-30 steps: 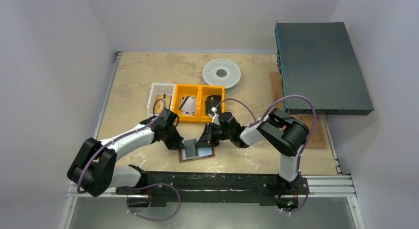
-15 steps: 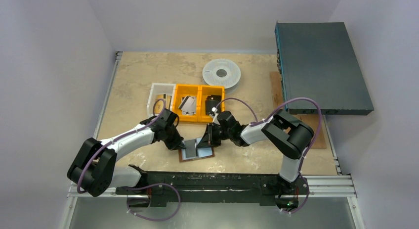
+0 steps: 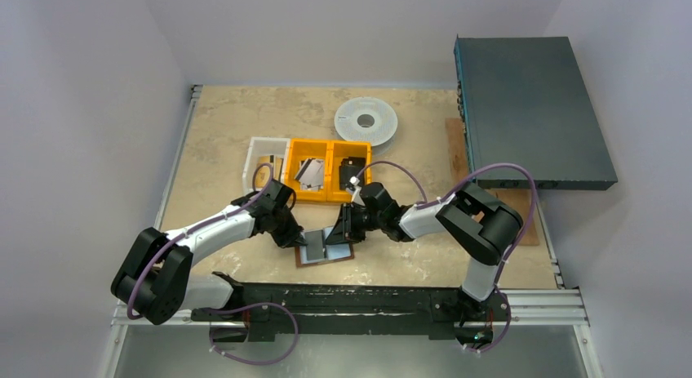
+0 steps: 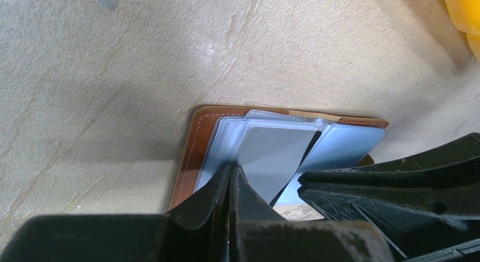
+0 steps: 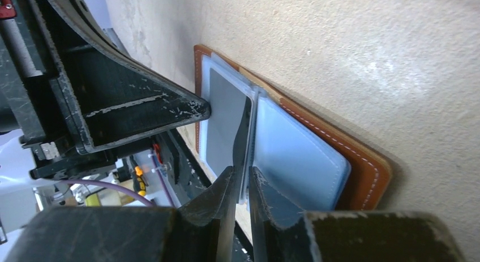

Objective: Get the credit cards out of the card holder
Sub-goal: Remove the credit card from the card holder.

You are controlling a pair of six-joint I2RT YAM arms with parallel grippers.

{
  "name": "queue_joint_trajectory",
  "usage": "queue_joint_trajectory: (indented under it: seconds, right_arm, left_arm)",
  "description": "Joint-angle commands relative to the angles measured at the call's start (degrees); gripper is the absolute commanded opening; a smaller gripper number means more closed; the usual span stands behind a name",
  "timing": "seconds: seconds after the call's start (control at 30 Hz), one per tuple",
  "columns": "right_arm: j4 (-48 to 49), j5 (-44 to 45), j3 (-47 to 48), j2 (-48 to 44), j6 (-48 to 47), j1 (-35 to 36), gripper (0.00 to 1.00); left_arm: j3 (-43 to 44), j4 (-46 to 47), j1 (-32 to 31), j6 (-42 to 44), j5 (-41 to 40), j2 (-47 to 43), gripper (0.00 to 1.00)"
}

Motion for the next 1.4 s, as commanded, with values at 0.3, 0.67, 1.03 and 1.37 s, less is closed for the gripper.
queue_joint_trajectory:
  seconds: [0.3, 0.67, 1.03, 1.37]
  right_arm:
    - [3.74, -3.88, -0.65, 2.37, 1.46, -0.01, 0.13]
    - [4.22, -5.06, 0.32, 3.9, 1.69, 1.26, 0.18]
    - [4.55, -5.52, 1.61, 5.01, 1.86, 1.84, 0.17]
    - [3.86, -5.17, 2.29, 5.1, 1.37, 2.1, 0.05]
  left_arm:
    - [-3.11, -6.42, 0.44, 1.98, -8.28, 3.21, 0.0]
    - [-3.3, -5.96, 0.5, 1.93, -8.1, 3.55, 0.0]
    - [-3.54, -4.62, 0.13, 1.83, -6.53, 4.16, 0.0]
    - [-3.65, -4.38, -0.33, 1.49, -6.52, 4.0, 0.0]
